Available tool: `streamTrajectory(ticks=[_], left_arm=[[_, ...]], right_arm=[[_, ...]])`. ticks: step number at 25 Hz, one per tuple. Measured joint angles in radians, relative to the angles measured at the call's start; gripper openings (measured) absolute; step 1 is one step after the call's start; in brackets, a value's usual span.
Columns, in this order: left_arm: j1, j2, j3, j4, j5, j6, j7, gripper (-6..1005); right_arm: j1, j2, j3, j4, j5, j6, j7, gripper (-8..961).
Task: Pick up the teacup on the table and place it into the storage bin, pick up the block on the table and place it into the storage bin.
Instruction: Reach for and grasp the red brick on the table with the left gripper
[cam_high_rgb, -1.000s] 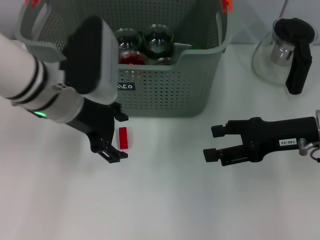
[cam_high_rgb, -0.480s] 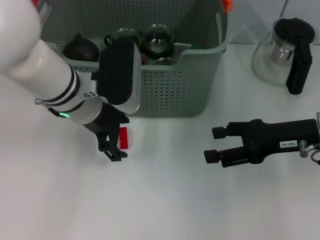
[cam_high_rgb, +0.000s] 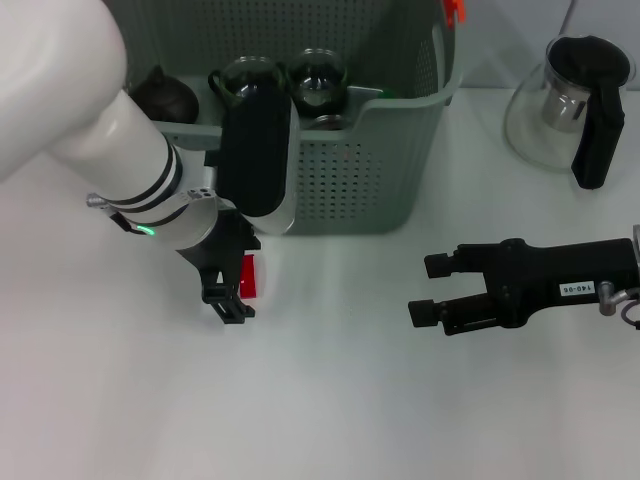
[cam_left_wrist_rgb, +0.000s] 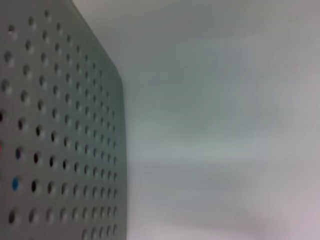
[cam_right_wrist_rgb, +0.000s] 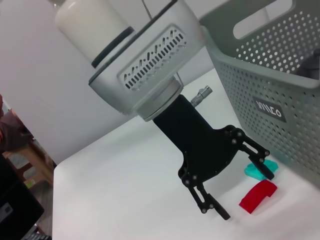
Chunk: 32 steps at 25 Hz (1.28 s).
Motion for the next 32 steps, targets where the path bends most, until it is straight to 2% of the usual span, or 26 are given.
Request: streamTrajectory(ticks=[15, 32], left_arm=[[-0.057, 0.002, 0.001, -0.086, 0.008, -0.035, -0.001, 890], [-0.086, 0.002, -0.006, -0.138, 0.025, -0.06, -0.002, 889]], right_arm=[[-0.001, 0.0, 0.0, 0.002, -0.003, 0.0, -0.001, 946], [-0.001, 0.0, 0.0, 0.01, -0.002, 0.003, -0.01, 947]])
